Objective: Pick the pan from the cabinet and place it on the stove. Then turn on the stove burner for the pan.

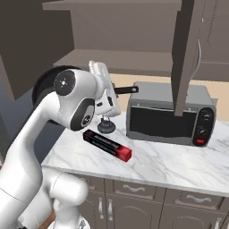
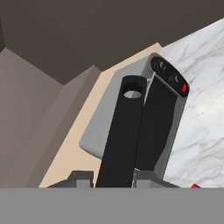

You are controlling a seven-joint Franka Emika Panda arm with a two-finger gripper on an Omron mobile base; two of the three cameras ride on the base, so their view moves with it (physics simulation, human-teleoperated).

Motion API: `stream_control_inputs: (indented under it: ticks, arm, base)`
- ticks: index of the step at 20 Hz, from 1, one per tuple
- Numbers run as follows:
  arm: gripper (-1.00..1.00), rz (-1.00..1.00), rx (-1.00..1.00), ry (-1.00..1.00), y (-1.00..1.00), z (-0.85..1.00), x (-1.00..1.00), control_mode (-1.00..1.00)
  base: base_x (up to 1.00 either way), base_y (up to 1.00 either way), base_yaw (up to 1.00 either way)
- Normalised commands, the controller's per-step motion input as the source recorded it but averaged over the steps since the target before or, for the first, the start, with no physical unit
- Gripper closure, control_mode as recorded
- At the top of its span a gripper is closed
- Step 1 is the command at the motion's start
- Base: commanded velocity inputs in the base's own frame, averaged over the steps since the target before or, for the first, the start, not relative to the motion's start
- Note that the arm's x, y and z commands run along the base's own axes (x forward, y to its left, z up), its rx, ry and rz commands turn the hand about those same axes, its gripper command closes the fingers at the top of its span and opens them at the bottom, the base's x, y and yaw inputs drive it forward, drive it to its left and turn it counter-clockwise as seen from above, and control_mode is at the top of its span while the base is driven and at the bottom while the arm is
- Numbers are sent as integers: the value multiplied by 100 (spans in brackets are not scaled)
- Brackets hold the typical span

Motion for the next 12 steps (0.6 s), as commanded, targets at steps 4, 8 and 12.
stream_control_inputs:
  ticks: [4, 8, 12]
  arm:
    - [100, 0, 0, 0, 0, 0, 0, 100]
    - [100, 0, 0, 0, 0, 0, 0, 100]
    - [100, 0, 0, 0, 0, 0, 0, 100]
  base:
    - [-55, 0, -1]
    - [-59, 0, -3]
    - [-66, 0, -7]
